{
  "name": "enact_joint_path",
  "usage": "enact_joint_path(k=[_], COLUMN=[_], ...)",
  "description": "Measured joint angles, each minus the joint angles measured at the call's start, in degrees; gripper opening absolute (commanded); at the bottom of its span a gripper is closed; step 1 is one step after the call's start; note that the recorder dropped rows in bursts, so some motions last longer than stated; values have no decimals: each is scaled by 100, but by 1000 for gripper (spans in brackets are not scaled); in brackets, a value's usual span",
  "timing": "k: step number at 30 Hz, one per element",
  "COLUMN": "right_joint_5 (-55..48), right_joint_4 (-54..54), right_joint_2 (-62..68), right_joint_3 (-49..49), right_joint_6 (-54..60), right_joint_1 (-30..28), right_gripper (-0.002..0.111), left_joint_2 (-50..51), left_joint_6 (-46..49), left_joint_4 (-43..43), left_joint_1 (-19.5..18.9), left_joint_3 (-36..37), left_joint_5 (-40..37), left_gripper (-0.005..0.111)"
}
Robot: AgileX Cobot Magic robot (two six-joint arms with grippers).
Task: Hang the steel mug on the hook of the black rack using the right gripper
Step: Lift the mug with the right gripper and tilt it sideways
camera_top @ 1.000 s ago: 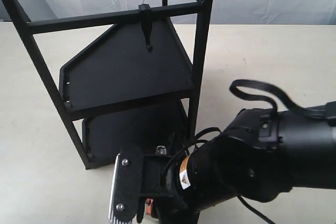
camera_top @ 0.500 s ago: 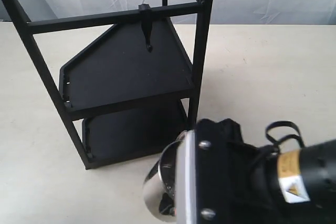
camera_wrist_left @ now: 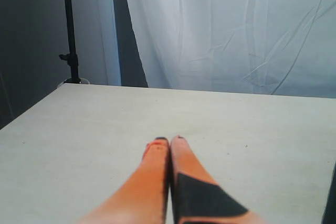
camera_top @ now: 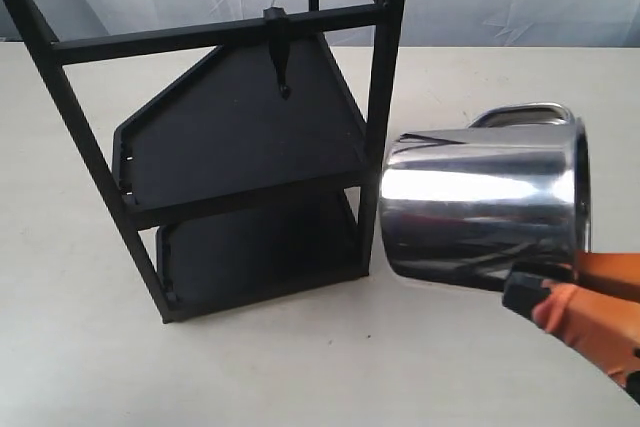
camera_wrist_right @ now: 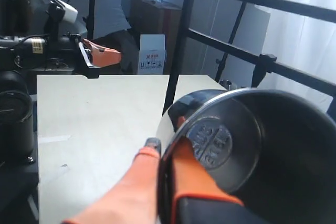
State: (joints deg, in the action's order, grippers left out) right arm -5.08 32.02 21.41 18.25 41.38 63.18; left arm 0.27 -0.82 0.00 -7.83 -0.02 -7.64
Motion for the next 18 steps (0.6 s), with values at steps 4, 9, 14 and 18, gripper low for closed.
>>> enact_joint_path(k=[4,9,14,18], right_joint_5=[-65,-218,-914,-1164], right_joint_4=[10,214,684,708], right_joint_2=[-272,-359,-363,-363], right_joint_3=[-41,-53,-130,-152], right_joint_6=[96,156,1366,3030], right_joint_1=[0,0,0,0], right_gripper=[-1,-1,-1,-1], left_joint_2=[0,0,0,0], left_joint_6=[0,0,0,0], left_joint_4=[0,0,0,0], left_joint_1=[0,0,0,0], left_joint_3=[0,0,0,0], left_joint_5=[0,0,0,0], left_gripper=[1,1,1,1])
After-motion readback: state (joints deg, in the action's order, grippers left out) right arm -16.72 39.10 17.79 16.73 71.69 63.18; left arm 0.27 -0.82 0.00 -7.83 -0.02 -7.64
